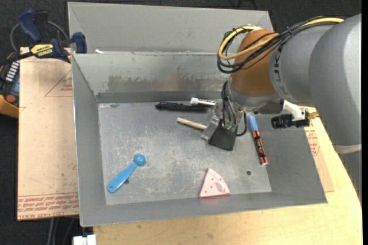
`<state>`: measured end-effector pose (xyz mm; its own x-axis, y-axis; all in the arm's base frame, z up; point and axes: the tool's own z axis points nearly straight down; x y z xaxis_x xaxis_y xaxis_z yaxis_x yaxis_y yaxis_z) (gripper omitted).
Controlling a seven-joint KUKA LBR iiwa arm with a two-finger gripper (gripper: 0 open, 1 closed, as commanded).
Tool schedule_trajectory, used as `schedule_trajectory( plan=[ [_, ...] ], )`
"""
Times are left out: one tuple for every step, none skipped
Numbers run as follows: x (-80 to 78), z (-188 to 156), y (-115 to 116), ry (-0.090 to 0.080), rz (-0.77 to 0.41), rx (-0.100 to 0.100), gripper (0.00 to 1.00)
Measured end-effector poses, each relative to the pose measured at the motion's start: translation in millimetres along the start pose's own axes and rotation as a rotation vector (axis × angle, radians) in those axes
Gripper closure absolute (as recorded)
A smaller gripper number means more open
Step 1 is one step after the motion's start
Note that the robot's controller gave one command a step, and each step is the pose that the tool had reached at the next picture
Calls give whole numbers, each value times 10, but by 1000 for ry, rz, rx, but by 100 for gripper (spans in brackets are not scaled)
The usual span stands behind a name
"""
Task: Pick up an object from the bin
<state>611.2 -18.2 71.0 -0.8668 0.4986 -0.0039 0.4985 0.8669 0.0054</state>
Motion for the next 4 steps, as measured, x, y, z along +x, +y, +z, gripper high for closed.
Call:
schedule_trajectory(
  plan=[
    [0,0,0,0,0,0,100],
    [11,-47,-6,3,0,1,100],
    [12,-164,-6,4,0,1,100],
    [5,-265,-3,2,0,0,100]
  ],
)
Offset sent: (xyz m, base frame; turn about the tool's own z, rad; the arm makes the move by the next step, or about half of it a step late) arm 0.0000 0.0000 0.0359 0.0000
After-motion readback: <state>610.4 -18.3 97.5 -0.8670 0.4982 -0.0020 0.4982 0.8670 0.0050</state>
